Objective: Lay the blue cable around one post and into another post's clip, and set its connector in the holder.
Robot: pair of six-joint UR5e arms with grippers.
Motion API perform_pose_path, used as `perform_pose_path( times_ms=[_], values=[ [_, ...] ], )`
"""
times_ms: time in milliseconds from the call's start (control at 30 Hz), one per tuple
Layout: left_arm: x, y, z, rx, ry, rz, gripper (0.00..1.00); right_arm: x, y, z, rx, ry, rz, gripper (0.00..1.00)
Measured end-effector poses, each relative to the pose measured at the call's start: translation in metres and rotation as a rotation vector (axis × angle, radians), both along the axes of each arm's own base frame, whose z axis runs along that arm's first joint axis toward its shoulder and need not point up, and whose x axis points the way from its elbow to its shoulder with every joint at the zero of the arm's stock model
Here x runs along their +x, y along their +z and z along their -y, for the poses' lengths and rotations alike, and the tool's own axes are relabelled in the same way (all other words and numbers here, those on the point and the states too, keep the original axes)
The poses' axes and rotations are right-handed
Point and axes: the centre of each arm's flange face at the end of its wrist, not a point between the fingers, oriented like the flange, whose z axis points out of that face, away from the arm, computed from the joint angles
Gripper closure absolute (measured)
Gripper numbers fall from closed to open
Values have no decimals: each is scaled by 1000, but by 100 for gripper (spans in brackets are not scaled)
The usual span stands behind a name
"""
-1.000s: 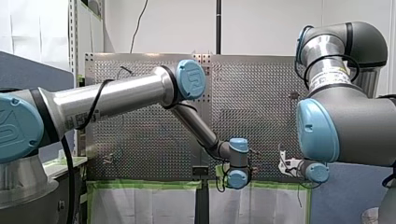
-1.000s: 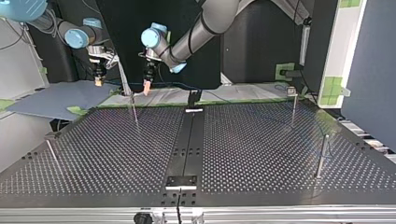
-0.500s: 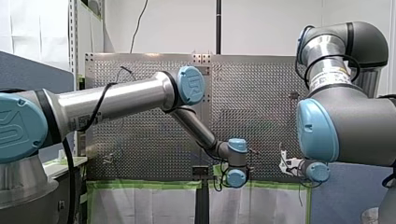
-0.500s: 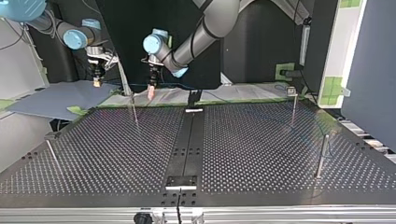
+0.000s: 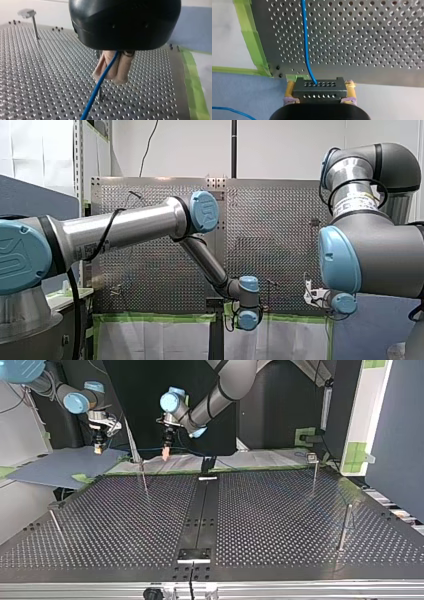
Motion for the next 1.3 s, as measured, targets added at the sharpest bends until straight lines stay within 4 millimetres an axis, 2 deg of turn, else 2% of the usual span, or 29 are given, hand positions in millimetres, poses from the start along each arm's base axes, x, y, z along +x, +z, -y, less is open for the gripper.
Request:
perform_pose_path(
  times_ms=[167, 533, 967, 1300],
  values=[
    [1, 4, 5, -55, -15, 26, 100, -4, 3, 7, -6, -19, -3, 100],
    [25, 33, 21, -179, -31, 105, 100, -5, 6, 14, -12, -20, -22, 100],
    [30, 24, 8, -157, -15, 88, 100, -6, 8, 19, -27, -22, -25, 100],
    [43, 34, 11, -165, -32, 103, 100, -7, 9, 24, -33, -21, -24, 100]
  ],
)
